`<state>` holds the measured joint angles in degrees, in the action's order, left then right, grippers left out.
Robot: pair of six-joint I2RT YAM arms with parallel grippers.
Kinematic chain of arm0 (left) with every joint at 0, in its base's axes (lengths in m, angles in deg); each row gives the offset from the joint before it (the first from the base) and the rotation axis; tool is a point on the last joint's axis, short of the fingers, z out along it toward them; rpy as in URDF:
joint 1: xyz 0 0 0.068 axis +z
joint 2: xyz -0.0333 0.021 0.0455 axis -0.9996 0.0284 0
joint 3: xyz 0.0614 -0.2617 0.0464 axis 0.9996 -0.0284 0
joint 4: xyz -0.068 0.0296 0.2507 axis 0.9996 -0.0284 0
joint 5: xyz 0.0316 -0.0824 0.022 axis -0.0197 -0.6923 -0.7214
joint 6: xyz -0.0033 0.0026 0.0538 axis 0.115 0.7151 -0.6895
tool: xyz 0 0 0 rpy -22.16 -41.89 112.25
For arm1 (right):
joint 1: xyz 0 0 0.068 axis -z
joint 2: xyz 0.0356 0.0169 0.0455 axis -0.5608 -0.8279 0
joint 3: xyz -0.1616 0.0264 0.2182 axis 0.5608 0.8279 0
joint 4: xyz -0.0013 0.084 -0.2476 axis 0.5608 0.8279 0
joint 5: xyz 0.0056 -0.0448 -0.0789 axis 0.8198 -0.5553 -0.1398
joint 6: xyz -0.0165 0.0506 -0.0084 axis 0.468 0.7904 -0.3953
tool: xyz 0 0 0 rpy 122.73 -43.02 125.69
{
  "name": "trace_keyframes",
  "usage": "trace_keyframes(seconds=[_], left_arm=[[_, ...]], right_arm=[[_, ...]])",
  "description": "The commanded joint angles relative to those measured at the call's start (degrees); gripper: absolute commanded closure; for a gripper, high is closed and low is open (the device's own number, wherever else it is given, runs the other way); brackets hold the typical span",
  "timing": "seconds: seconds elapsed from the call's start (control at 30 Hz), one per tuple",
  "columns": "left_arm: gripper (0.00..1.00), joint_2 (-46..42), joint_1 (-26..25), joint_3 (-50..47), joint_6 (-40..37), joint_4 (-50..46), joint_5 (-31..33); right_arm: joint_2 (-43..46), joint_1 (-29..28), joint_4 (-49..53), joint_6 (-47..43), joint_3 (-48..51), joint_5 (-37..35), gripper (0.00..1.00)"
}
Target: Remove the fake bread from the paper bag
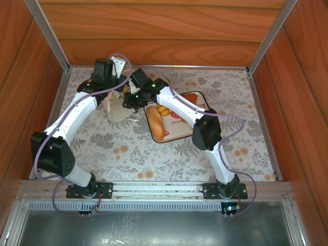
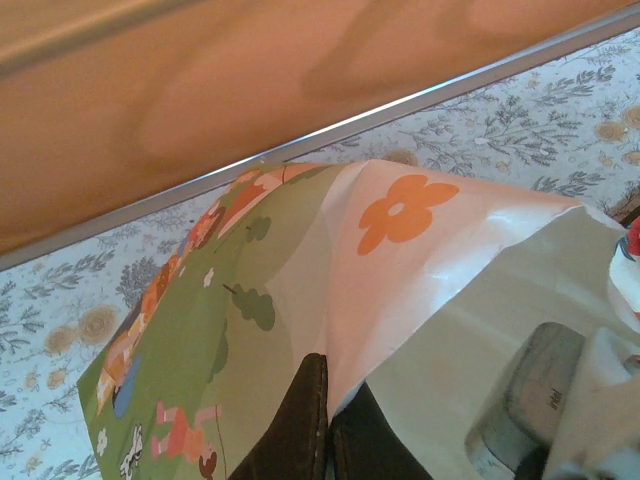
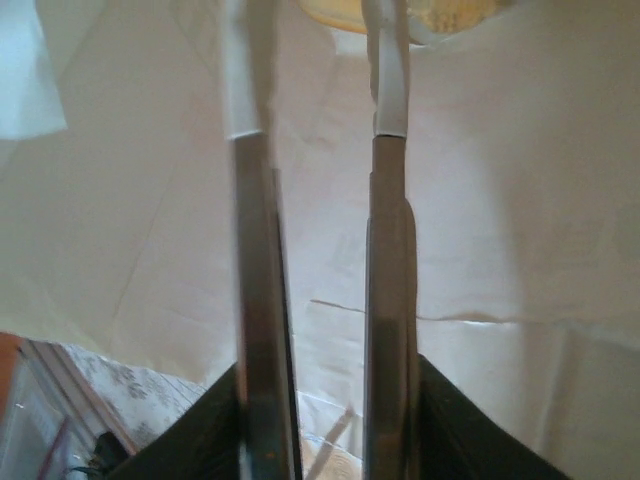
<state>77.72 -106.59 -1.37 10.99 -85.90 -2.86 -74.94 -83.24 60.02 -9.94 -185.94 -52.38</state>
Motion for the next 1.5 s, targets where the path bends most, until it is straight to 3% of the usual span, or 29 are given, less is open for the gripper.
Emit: trace_keyframes(seconds=[0.0, 0.4, 0.73, 1.2, 1.47], left_arm=[[1.0, -0.11, 0.29, -0.06, -0.36, -1.15, -1.09], [1.0, -0.82, 0.29, 0.61, 0.66, -1.13, -2.99], [1.0, -0.29, 0.29, 1.11, 1.41, -1.06, -3.89], [1.0, 0.32, 0.27, 3.03, 1.95, -1.08, -2.82], [1.0, 0.02, 0.32, 3.42, 1.65, -1.07, -2.18]], right_arm=[[-2.48, -0.27, -0.72, 0.07, -3.6, 1.38, 0.54], [-6.66, -0.27, -1.3, 1.07, -7.46, -0.46, 0.46], [-9.05, -0.27, -3.12, 0.95, -10.16, 1.71, 0.48], [-7.17, -0.36, -7.55, 2.36, -2.64, 4.02, 0.5], [-0.72, -0.53, -15.3, 3.5, 8.56, 4.82, 0.52]])
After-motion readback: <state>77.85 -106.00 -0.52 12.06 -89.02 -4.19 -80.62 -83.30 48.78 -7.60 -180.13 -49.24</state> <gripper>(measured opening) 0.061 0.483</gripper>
